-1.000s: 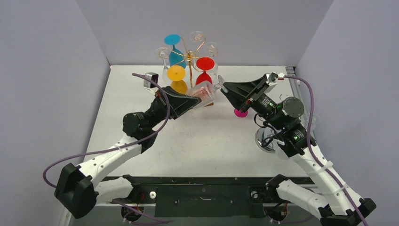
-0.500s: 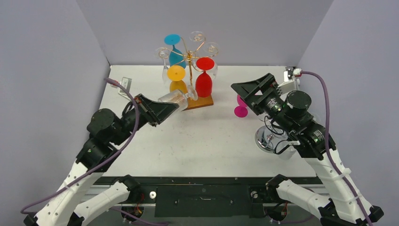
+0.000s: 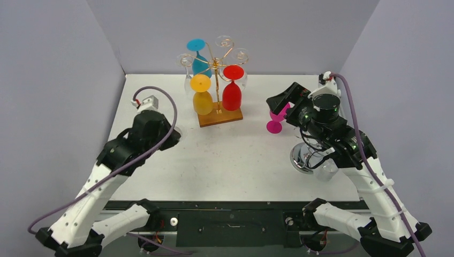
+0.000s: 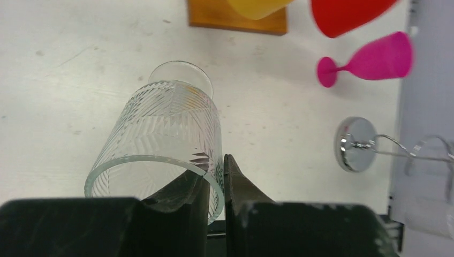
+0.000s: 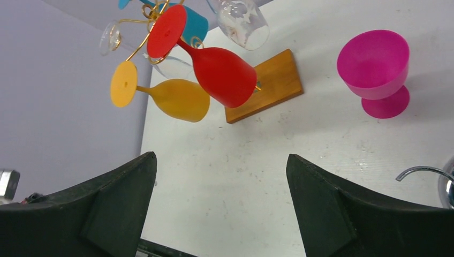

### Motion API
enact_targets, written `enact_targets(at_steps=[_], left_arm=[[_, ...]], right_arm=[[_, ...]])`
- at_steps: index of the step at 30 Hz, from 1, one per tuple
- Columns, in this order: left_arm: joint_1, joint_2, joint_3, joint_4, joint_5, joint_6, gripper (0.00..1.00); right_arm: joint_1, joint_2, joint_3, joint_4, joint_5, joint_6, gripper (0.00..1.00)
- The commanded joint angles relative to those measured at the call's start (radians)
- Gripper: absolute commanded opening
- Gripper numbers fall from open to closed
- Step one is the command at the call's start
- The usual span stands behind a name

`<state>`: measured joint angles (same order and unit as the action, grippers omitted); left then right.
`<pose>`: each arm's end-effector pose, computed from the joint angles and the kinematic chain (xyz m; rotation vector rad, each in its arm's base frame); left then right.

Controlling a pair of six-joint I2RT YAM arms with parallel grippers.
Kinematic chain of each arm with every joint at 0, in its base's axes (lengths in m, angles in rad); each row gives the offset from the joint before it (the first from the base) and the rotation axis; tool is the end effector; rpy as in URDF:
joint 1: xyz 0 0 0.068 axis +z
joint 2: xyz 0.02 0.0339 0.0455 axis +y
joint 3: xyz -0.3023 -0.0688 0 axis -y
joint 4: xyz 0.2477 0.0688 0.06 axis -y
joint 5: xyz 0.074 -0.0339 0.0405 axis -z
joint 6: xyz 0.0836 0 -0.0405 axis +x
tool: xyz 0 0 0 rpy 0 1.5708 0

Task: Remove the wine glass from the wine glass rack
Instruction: Place the wine glass at the center of the board.

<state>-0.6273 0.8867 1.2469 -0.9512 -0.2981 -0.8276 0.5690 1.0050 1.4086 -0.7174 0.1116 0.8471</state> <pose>0.1500 -0.0784 0.4055 -0.3903 2.1443 -0.5267 0.1833 0.1062 0.4727 0.3531 1.9444 0.8496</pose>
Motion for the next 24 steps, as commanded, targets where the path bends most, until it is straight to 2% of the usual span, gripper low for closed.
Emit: enact_targets(at_steps=[1,4,8,15,24], left_arm=[[0.144,0.127,0.028,0.020,0.005,0.059,0.00],[0.290,0.227,-0.025,0.102,0.095,0.099,0.00],[0.385,0.380,-0.048,0.207,0.114,0.144,0.00],[0.489,0.653,0.020,0.251,0.111,0.190,0.00],[0.575,0.766,0.071,0.259,0.172,0.237,0.00]], right_arm=[[-0.007,-0.004,0.058,-0.036,0.047,-0.087,0.86],[-0.007,-0.022,0.059,-0.043,0.051,-0.100,0.87],[-0.008,-0.039,0.060,-0.044,0.026,-0.116,0.88],[-0.012,-0.047,0.063,-0.080,-0.003,-0.135,0.88],[-0.015,-0.075,0.051,-0.089,-0.001,-0.160,0.88]])
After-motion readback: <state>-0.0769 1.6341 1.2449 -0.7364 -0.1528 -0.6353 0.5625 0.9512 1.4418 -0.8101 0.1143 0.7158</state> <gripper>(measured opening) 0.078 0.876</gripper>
